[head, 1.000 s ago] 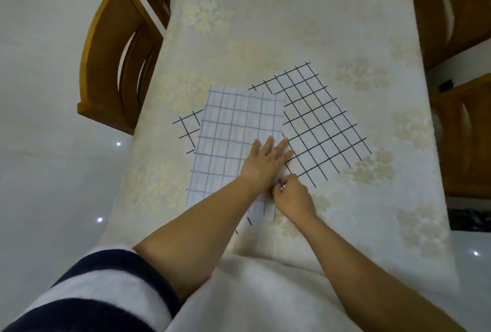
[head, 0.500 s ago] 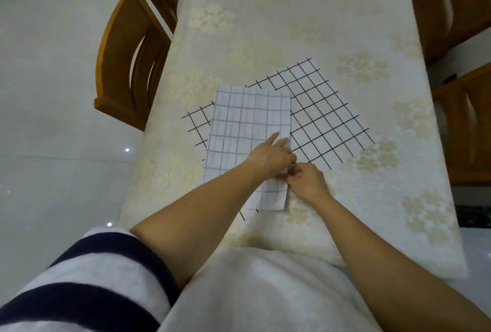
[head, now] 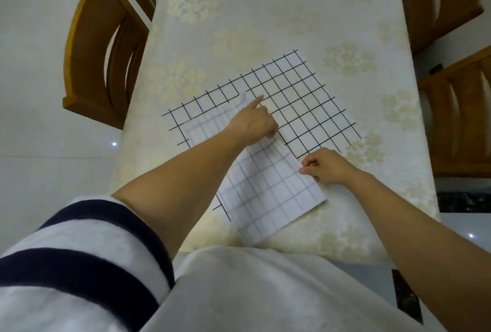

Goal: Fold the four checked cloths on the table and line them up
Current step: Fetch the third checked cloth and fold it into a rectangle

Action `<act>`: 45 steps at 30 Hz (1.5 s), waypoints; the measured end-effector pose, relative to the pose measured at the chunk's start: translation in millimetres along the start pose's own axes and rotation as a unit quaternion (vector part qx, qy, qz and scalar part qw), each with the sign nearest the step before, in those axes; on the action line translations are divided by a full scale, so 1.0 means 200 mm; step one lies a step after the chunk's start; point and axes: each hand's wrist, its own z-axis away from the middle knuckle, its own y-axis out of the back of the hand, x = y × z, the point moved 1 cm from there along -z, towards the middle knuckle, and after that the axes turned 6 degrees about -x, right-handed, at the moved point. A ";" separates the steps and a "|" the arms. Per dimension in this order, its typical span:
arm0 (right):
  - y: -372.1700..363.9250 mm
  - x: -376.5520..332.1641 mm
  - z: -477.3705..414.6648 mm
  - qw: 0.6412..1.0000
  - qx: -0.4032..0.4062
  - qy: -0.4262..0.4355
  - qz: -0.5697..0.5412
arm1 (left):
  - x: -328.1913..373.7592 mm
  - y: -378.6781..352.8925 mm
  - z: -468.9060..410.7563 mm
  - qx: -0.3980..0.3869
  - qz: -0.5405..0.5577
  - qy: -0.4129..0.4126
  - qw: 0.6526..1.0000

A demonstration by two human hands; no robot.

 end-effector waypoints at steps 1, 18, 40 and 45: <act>0.05 0.04 -0.01 1.000 -0.015 -0.004 0.023 | -0.05 0.00 0.00 0.006 0.012 0.020 1.000; 0.40 0.14 -0.32 0.917 0.346 -0.151 0.129 | -0.37 -0.21 0.16 0.074 0.151 0.259 0.951; -0.13 -0.04 -0.27 0.945 0.227 -0.048 0.229 | 0.12 -0.28 0.20 0.095 0.138 0.249 0.954; -0.49 -0.19 -0.22 0.960 0.164 -0.026 0.227 | 0.44 -0.38 0.19 -0.041 0.175 0.175 0.968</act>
